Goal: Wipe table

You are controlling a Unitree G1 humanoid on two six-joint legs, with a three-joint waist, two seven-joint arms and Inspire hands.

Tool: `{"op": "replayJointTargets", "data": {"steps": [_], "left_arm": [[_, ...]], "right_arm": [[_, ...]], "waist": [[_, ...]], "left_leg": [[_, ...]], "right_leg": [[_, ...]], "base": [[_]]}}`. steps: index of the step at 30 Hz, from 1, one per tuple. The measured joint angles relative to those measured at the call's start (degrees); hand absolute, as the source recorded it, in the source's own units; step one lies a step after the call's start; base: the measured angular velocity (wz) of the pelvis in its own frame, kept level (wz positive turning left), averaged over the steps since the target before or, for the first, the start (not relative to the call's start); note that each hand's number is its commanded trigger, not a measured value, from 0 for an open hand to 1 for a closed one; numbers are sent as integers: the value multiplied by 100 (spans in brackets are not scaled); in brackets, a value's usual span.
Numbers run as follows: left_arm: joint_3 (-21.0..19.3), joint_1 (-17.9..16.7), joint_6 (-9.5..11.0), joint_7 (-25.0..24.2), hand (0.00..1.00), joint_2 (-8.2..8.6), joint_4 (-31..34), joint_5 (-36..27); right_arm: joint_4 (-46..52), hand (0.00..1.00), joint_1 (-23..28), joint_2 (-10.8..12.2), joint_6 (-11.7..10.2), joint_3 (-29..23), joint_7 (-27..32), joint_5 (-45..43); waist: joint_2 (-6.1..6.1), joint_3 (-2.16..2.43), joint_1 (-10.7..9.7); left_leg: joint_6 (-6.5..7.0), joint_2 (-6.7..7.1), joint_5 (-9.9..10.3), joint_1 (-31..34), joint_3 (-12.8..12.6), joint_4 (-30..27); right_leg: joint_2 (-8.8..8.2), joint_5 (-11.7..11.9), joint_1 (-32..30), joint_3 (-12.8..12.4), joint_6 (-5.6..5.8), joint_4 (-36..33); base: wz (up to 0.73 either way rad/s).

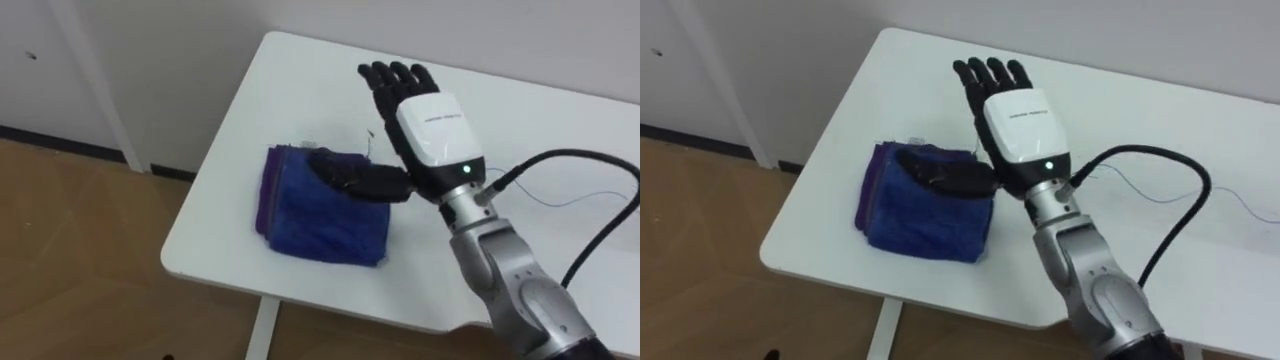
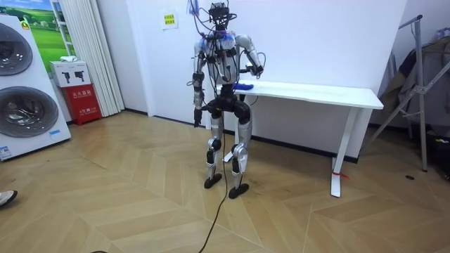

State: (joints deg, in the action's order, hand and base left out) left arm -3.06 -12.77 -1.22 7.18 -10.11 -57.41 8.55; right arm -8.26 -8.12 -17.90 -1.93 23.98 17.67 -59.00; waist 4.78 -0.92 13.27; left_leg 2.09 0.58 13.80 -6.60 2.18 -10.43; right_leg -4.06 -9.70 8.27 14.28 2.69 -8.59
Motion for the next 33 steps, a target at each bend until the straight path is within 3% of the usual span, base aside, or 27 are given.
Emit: {"op": "replayJointTargets", "data": {"steps": [7, 19, 33], "left_arm": [[0, 1, -1, 0, 0, -4, 0, 2], [11, 19, 8, 127, 0, 4, 121, 107], [58, -21, 40, 163, 0, 66, 179, 108]], "right_arm": [[-2, 0, 370, 1, -44, 234, -80, 2], [-691, 0, 811, 85, 81, 237, -419, -222], [-759, 0, 992, 84, 195, 231, -538, -507]], "waist": [[25, 48, 24], [62, 79, -51], [47, 66, -40]], "left_leg": [[0, 7, 0, 15, 21, 14], [0, 12, -1, -9, 11, 15], [4, 16, -3, -4, 7, 17]], "right_leg": [[-2, 0, 9, 2, 0, 82], [-34, 0, 88, 165, 1, 86], [-23, 0, 93, 165, 1, 87]], "base": [[0], [3], [0]]}}
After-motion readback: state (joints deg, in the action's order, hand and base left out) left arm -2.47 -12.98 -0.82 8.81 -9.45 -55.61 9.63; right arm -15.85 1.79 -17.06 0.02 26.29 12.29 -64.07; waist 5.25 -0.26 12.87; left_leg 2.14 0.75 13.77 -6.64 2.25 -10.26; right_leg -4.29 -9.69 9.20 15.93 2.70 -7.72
